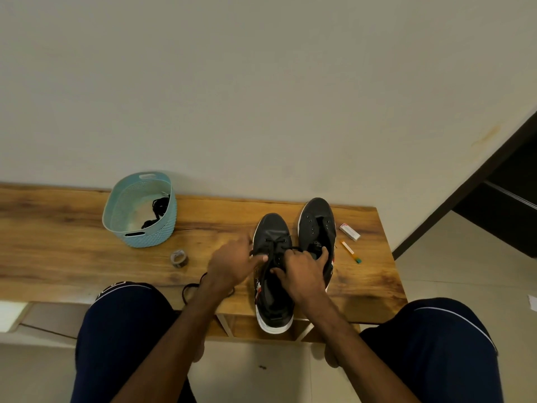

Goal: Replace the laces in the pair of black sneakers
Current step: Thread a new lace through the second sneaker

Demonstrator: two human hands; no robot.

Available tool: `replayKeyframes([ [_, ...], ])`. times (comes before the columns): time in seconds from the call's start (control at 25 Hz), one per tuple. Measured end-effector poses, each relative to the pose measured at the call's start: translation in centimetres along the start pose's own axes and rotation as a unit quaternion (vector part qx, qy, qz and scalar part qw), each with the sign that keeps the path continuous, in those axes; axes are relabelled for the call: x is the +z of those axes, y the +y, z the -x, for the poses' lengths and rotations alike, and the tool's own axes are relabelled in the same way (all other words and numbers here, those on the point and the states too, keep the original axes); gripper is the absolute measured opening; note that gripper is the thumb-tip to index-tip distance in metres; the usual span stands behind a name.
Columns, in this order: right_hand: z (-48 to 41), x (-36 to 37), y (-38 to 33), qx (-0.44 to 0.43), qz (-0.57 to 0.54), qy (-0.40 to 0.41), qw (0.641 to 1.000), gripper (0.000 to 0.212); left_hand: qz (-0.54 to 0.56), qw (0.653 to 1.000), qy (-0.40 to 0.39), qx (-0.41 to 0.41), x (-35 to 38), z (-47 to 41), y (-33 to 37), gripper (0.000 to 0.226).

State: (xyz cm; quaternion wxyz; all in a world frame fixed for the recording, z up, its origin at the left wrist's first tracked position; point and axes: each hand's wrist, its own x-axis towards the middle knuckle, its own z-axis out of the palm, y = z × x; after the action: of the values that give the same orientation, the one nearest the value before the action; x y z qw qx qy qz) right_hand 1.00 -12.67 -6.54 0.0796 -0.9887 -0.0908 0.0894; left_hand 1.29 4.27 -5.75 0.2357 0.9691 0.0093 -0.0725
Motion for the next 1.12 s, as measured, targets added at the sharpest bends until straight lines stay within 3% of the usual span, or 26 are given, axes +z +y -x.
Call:
replayKeyframes([
  [0.08, 0.1, -0.2, 0.0, 0.003, -0.001, 0.004, 1.000, 0.033, -0.042, 0.998, -0.041, 0.001, 1.8, -0.3, 0.0, 0.038],
  [0.24, 0.1, -0.2, 0.0, 0.003, 0.002, 0.000, 1.000, 0.035, -0.088, 0.996, 0.001, 0.015, 1.7, -0.9, 0.6, 0.029],
  [0.36, 0.1, -0.1, 0.0, 0.003, 0.002, -0.001, 1.000, 0.035, -0.056, 0.997, 0.057, 0.009, 1.9, -0.9, 0.5, 0.038],
  [0.64, 0.1, -0.1, -0.4, 0.004, 0.010, 0.002, 1.000, 0.035, -0.142, 0.989, 0.033, 0.022, 3.1, -1.5, 1.6, 0.025],
  [0.68, 0.1, -0.1, -0.4, 0.004, 0.009, 0.002, 1.000, 0.036, -0.086, 0.996, 0.032, 0.010, 2.7, -1.5, 1.6, 0.025],
  [0.72, 0.1, 0.0, -0.3, 0.003, 0.008, 0.001, 1.000, 0.036, 0.039, 0.999, 0.029, -0.013, 1.5, -1.5, 1.6, 0.027],
  [0.76, 0.1, 0.0, -0.2, 0.001, 0.007, 0.000, 1.000, 0.037, 0.216, 0.975, 0.044, -0.039, -0.2, -1.5, 1.5, 0.030],
  [0.84, 0.1, 0.3, -0.1, 0.000, 0.005, 0.004, 1.000, 0.036, 0.499, 0.855, 0.097, -0.100, -4.3, -1.1, 1.4, 0.031],
  [0.88, 0.1, 0.5, -0.1, 0.001, 0.005, 0.009, 1.000, 0.036, 0.554, 0.817, 0.122, -0.108, -5.7, -0.6, 1.4, 0.030],
  [0.92, 0.1, 0.6, -0.1, 0.001, 0.005, 0.013, 1.000, 0.036, 0.576, 0.800, 0.137, -0.098, -6.4, -0.1, 1.4, 0.030],
  [1.0, 0.3, 0.4, -0.2, 0.001, 0.004, 0.007, 1.000, 0.037, 0.555, 0.817, 0.143, -0.067, -6.1, 1.1, 1.7, 0.028],
  [1.04, 0.2, 0.2, -0.3, 0.002, 0.000, -0.007, 1.000, 0.039, 0.486, 0.861, 0.142, -0.046, -5.7, 1.6, 1.6, 0.028],
  [1.12, -0.4, -0.8, 0.0, 0.016, -0.043, -0.045, 0.998, 0.042, 0.206, 0.973, 0.101, 0.021, -4.8, 2.0, 0.3, 0.026],
])
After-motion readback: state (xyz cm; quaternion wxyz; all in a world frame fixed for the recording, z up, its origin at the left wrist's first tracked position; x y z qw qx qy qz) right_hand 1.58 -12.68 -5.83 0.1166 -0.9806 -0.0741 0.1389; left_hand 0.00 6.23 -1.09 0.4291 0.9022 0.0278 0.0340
